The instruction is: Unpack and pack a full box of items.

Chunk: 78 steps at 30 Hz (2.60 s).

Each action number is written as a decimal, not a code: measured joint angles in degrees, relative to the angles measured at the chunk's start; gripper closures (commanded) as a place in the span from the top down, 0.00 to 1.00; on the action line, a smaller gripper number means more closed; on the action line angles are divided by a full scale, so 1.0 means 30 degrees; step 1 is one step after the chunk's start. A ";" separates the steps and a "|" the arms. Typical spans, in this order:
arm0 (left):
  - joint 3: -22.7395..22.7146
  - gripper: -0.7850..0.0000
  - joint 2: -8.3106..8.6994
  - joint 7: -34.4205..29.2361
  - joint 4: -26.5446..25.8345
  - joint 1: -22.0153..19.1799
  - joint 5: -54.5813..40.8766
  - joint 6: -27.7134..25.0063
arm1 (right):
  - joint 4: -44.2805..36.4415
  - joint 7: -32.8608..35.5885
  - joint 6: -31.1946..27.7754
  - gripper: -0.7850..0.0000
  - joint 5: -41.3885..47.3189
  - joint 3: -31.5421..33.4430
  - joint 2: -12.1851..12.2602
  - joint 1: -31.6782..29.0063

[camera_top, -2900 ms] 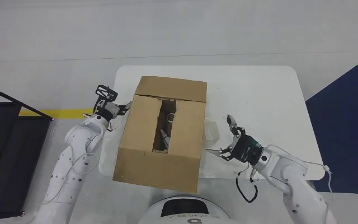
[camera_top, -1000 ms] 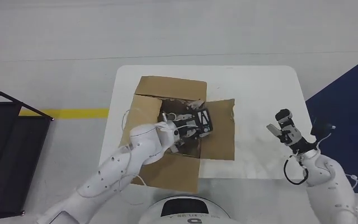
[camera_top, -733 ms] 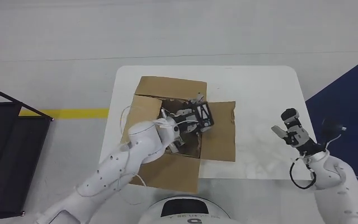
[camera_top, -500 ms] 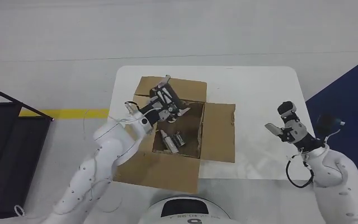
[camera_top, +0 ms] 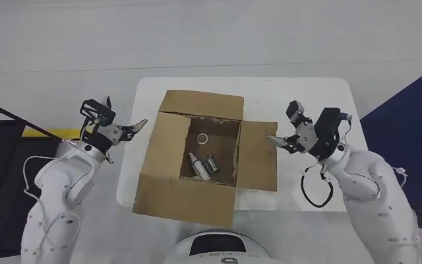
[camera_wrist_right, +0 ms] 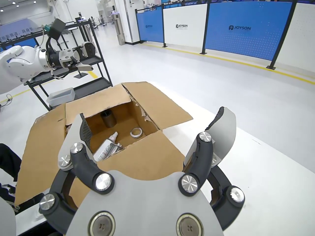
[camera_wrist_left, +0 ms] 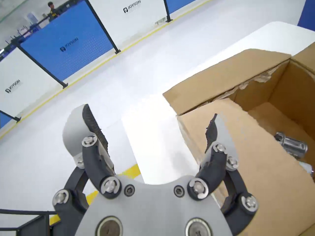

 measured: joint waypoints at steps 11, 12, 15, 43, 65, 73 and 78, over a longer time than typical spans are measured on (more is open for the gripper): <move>0.0960 1.00 -0.0019 0.0112 0.4000 -0.1383 0.0353 0.0351 | -0.1232 0.2272 0.0476 1.00 -0.1588 -0.1450 0.0030 0.1042; 0.1231 1.00 -0.0044 0.0197 0.4386 -0.1601 0.0414 0.0427 | -0.1621 0.3201 0.0775 1.00 -0.1923 -0.2098 0.0007 0.1568; 0.2040 1.00 -0.0126 0.0538 0.5547 -0.2341 0.0417 0.0624 | -0.2151 0.5706 0.1307 1.00 -0.2742 -0.4497 -0.0143 0.3628; 0.2336 1.00 -0.0131 0.0849 0.6353 -0.2614 0.0575 0.1033 | 0.3623 0.6956 0.2544 1.00 -1.0854 -1.7307 -0.2547 1.2183; 0.2336 1.00 -0.0131 0.0849 0.6353 -0.2614 0.0575 0.1033 | 0.6240 0.2708 1.0925 1.00 -1.4222 -1.9358 -0.4953 1.3171; 0.1445 1.00 -0.0134 0.1500 0.6039 -0.2447 -0.0429 0.1996 | 0.6643 0.2090 1.0896 1.00 -1.2557 -1.8920 -0.5521 1.3696; -0.0633 1.00 -0.0011 0.1608 0.5952 -0.2296 -0.2366 0.2358 | 0.8637 0.2426 1.0871 1.00 -1.0976 -1.9535 -0.6520 1.5514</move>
